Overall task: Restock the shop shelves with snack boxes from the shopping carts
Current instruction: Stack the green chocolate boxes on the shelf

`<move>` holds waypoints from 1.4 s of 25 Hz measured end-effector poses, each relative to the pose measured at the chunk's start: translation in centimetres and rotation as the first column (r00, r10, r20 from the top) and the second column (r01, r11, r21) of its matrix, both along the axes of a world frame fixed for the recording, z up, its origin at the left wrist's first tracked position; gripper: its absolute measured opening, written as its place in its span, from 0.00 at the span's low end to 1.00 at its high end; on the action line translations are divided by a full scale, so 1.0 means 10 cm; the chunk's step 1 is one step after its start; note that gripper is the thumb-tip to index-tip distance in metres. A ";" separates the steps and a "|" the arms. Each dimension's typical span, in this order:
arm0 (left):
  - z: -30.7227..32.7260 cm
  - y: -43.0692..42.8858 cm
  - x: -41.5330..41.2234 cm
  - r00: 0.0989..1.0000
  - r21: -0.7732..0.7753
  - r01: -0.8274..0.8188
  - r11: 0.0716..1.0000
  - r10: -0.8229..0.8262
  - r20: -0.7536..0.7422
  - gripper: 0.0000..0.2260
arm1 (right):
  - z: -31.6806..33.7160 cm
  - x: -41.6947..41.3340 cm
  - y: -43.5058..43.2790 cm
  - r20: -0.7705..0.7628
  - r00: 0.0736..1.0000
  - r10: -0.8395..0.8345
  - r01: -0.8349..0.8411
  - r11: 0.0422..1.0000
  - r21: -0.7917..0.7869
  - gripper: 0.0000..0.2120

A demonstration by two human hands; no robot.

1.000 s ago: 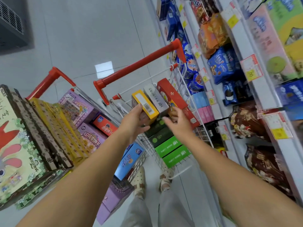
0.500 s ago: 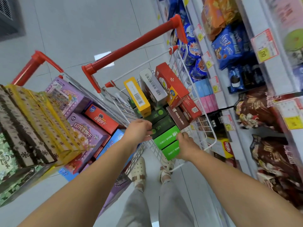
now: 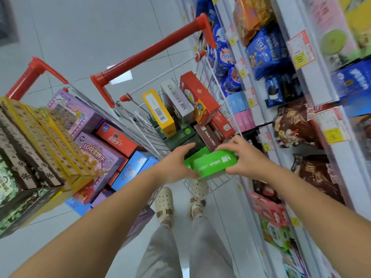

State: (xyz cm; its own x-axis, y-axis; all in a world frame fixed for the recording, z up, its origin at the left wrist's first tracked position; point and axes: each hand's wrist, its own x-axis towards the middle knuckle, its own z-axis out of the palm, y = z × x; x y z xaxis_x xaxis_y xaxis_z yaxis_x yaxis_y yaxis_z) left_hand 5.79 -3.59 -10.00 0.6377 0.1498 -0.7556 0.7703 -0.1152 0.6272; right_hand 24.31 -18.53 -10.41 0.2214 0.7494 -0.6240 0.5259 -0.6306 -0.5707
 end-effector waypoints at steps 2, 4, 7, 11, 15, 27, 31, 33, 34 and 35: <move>0.14 -0.01 0.05 0.991 0.003 -0.047 0.999 0.046 0.127 0.40 | 0.27 0.09 0.13 -0.129 0.984 -0.119 0.124 0.992 0.032 0.27; 0.26 0.12 0.08 0.960 0.105 -0.217 0.971 0.193 0.202 0.29 | 0.39 0.16 0.26 -0.380 0.888 -0.258 0.293 0.955 0.038 0.23; 0.40 0.44 -0.01 0.911 0.151 -0.386 0.910 0.351 0.219 0.22 | 0.11 0.17 0.40 -0.523 0.654 -0.547 0.604 0.793 -0.074 0.14; 0.51 0.65 -0.19 0.790 0.087 -0.589 0.804 0.548 0.275 0.21 | -0.78 -0.29 0.27 0.116 0.992 0.040 -0.032 0.997 -0.077 0.16; 0.44 0.71 -0.32 0.755 0.076 -0.634 0.770 0.594 0.278 0.22 | -1.04 -0.60 0.31 0.422 0.805 0.417 -0.336 0.907 -0.255 0.21; 0.64 0.77 -0.55 0.675 -0.032 -0.703 0.711 0.681 0.284 0.22 | -0.61 -0.45 -0.01 0.317 0.918 0.237 -0.247 0.969 -0.010 0.24; 1.09 0.80 -0.46 0.685 -0.032 -0.673 0.739 0.639 0.348 0.21 | 0.34 -0.39 -0.26 0.145 0.926 -0.348 0.326 0.932 0.156 0.25; 1.36 0.82 -0.39 0.695 -0.019 -0.643 0.766 0.594 0.406 0.18 | 0.83 -0.38 -0.39 0.077 0.797 -0.598 0.572 0.791 0.217 0.23; 1.52 0.83 -0.35 0.690 -0.021 -0.634 0.773 0.577 0.436 0.17 | 1.08 -0.39 -0.45 0.032 0.720 -0.693 0.666 0.703 0.249 0.21; 1.67 0.83 -0.31 0.681 -0.033 -0.624 0.781 0.564 0.468 0.17 | 1.31 -0.40 -0.53 -0.008 0.646 -0.763 0.733 0.618 0.286 0.20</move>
